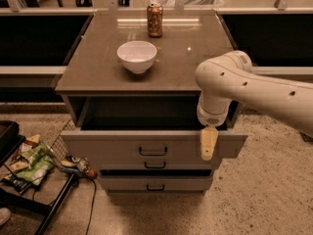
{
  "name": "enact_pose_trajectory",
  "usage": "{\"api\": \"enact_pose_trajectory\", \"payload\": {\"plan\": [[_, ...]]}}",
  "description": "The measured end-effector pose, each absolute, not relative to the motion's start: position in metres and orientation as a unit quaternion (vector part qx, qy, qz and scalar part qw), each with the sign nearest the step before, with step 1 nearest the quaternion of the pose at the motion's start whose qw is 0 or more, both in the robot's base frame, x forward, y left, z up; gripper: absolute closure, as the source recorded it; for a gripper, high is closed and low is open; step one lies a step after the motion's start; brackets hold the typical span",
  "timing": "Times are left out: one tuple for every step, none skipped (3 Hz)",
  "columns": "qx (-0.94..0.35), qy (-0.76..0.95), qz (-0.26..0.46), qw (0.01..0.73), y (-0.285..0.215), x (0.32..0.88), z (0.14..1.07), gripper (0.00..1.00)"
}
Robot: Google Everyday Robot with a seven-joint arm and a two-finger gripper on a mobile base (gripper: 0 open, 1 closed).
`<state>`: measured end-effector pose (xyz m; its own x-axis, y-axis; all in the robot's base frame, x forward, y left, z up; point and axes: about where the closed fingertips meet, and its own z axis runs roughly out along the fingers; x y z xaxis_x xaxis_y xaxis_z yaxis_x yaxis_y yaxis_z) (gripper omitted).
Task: Open top drawer
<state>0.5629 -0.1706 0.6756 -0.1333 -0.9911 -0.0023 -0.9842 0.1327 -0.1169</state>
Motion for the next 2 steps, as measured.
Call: {"api": "enact_pose_trajectory", "payload": {"plan": [[-0.657,0.752,-0.043,0.039,-0.171,0.563,0.676,0.00],[-0.657,0.754,-0.020,0.018,-0.164,0.544,0.663,0.00]]}}
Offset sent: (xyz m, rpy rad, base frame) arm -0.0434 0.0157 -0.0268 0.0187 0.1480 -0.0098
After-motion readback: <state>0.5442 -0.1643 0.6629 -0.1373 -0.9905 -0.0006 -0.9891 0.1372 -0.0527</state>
